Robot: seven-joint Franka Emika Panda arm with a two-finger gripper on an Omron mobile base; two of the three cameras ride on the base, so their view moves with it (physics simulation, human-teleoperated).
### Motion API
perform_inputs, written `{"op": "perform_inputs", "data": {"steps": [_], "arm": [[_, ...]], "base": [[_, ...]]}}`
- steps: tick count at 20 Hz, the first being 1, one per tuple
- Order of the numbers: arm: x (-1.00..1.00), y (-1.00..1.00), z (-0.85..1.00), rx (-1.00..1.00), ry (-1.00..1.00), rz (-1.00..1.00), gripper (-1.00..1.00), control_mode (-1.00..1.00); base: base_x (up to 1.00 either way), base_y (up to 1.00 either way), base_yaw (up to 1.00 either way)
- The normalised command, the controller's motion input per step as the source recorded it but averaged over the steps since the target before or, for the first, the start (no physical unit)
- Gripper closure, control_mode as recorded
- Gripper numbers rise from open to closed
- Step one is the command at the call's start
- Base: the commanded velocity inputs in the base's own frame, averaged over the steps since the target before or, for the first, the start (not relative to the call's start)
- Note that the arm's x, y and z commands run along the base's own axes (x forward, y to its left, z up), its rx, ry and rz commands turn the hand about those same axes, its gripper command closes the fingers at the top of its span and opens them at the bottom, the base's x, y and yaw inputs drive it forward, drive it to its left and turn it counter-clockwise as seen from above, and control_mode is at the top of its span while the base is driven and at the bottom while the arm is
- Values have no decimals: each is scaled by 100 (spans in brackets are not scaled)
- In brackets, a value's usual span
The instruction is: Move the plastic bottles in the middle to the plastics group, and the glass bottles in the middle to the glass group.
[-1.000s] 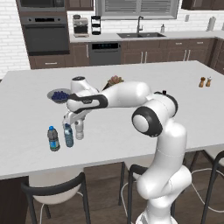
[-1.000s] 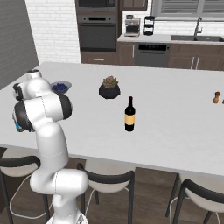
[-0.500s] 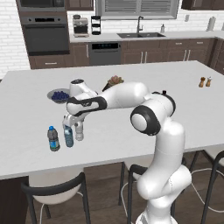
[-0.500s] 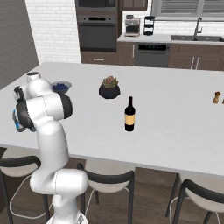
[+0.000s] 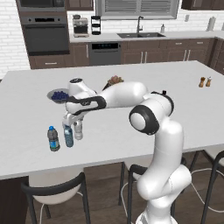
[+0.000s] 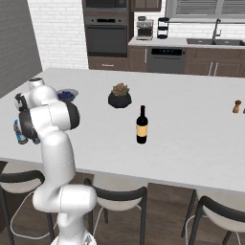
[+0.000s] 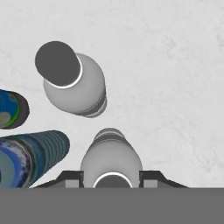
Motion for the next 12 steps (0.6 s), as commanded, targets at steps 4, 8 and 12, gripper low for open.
{"op": "perform_inputs", "data": {"steps": [4, 8, 12], "arm": [[0, 14, 0, 0, 0, 0, 100, -100], [0, 4, -1, 0, 0, 0, 100, -100], [0, 0, 0, 0, 0, 0, 100, -100]], "base": [[0, 0, 0], [0, 0, 0], [0, 0, 0]]}}
